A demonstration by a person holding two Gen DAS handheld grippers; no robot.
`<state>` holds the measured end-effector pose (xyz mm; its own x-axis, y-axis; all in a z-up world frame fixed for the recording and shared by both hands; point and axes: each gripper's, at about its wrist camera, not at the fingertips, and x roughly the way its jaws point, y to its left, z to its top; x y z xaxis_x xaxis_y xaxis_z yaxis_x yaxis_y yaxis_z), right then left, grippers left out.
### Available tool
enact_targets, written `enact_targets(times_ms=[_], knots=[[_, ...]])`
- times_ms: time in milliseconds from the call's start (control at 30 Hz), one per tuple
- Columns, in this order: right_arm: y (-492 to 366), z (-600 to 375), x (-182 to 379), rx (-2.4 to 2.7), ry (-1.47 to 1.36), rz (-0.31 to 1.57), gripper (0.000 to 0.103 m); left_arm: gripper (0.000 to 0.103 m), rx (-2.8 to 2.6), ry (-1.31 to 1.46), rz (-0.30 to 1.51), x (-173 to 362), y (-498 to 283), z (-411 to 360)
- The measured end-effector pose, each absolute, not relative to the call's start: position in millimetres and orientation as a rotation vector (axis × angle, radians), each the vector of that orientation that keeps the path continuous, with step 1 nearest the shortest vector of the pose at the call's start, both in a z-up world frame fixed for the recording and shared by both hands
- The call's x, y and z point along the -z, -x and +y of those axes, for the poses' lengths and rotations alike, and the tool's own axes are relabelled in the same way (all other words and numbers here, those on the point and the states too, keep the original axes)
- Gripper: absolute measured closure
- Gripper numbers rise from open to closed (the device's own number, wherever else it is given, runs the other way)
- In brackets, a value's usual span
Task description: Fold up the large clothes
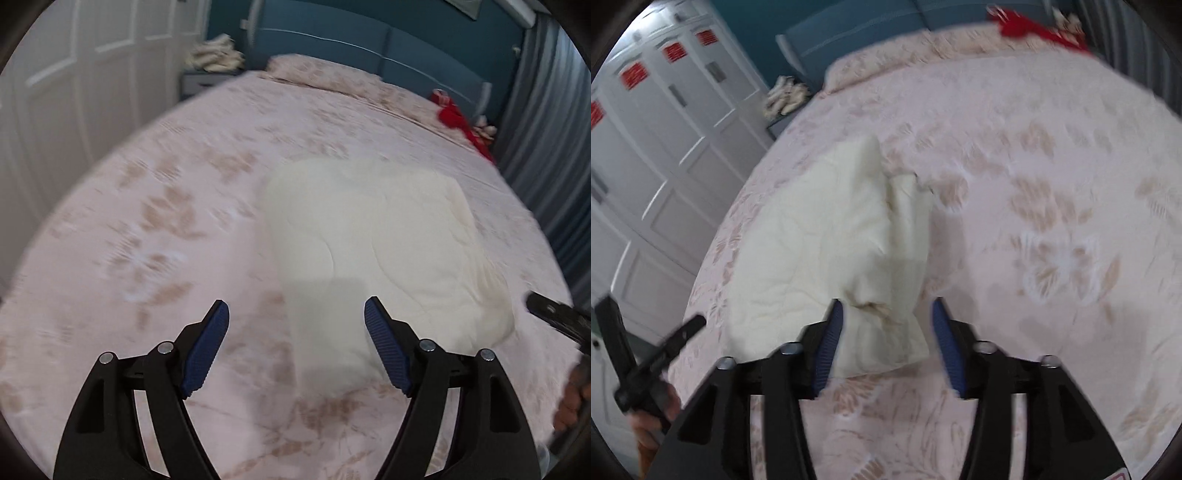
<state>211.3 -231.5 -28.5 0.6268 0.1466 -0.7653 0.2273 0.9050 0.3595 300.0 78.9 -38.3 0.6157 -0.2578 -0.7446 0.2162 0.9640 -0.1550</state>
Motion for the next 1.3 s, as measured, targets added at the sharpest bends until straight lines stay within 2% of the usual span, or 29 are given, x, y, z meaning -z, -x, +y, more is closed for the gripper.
enact_targets(times_ms=[33, 133, 267, 400, 633, 1133, 1300], knots=[[-217, -220, 20, 0.028, -0.422, 0.912, 0.091, 0.030, 0.252, 0.048, 0.875, 32, -304, 73], [-239, -190, 14, -0.004, -0.312, 0.927, 0.099, 0.031, 0.229, 0.049, 0.907, 27, -316, 50], [-270, -172, 41, 0.087, -0.130, 1.000, 0.100, 0.035, 0.176, -0.035, 0.981, 54, -333, 19], [-284, -184, 79, 0.130, -0.144, 1.085, 0.102, 0.035, 0.157, -0.060, 1.033, 78, -337, 8], [-281, -187, 110, 0.141, -0.174, 1.116, 0.103, 0.031, 0.116, -0.112, 1.026, 98, -334, -6], [-286, -179, 128, 0.175, -0.129, 1.101, 0.103, 0.031, 0.051, -0.180, 0.980, 106, -327, -25], [-275, -180, 103, 0.156, -0.142, 1.070, 0.102, 0.032, 0.055, -0.154, 0.972, 91, -321, -19]])
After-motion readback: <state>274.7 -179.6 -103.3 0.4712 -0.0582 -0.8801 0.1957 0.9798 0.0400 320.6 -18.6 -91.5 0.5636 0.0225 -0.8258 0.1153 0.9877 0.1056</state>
